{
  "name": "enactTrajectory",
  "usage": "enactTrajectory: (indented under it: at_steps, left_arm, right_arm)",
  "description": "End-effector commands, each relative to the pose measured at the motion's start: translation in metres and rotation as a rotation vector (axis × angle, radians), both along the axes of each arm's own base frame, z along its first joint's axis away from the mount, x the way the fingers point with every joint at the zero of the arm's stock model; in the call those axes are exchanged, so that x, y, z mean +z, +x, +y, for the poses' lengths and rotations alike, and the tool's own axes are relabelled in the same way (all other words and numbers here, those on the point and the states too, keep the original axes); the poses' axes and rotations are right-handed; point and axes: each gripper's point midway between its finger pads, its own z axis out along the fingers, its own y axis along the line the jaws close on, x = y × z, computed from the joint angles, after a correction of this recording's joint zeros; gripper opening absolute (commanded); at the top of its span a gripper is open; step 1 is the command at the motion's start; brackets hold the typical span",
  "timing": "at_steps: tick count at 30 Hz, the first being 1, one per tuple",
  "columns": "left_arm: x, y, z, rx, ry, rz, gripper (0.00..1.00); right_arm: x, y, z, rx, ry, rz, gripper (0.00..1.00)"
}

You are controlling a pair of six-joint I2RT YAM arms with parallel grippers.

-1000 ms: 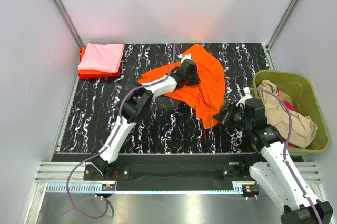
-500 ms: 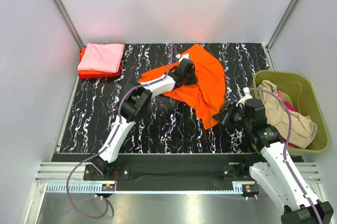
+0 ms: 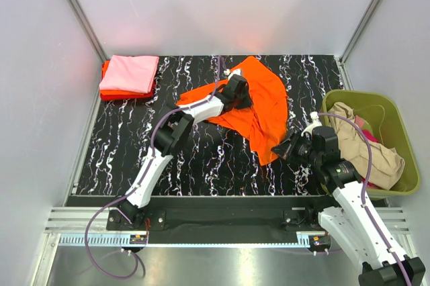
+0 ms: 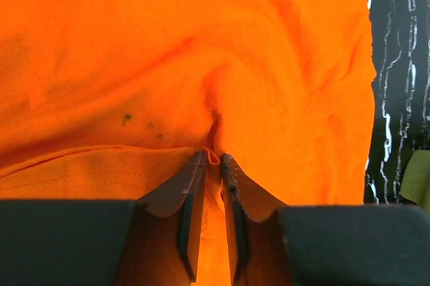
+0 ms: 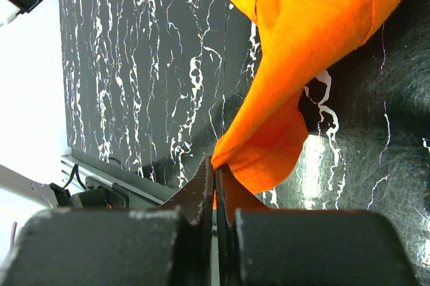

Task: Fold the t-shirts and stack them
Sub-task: Flatten the tshirt out

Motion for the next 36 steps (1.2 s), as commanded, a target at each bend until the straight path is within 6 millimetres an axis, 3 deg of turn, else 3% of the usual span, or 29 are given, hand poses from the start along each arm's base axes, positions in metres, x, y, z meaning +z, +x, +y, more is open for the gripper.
enactTrajectory:
  at_steps: [1,4,7,11,19,25,36]
  left_arm:
    - [0.042,0.011,-0.005,-0.003,-0.110,-0.039,0.25]
    - [0.047,0.012,-0.005,0.001,-0.116,-0.046,0.31]
    - [0.046,0.013,-0.003,0.001,-0.110,-0.045,0.29]
    - [0.039,0.011,-0.003,-0.004,-0.101,-0.034,0.18]
    - [0.045,0.011,-0.001,-0.011,-0.092,-0.046,0.00]
    - [0.067,0.009,0.010,0.002,-0.061,-0.052,0.00]
    - [0.109,-0.012,0.057,0.018,0.057,-0.059,0.00]
  right_arm:
    - [0.007,0.003,0.000,0.005,-0.012,-0.042,0.00]
    - [0.005,0.003,0.000,0.005,-0.010,-0.039,0.00]
    - [0.006,0.004,0.000,0.001,-0.010,-0.040,0.00]
    - [0.007,0.005,0.000,0.000,-0.011,-0.039,0.00]
    - [0.004,0.006,0.000,-0.001,-0.012,-0.030,0.00]
    - [0.003,0.011,-0.003,-0.020,-0.029,-0.034,0.00]
    - [0.002,0.020,-0.011,-0.070,-0.069,-0.012,0.00]
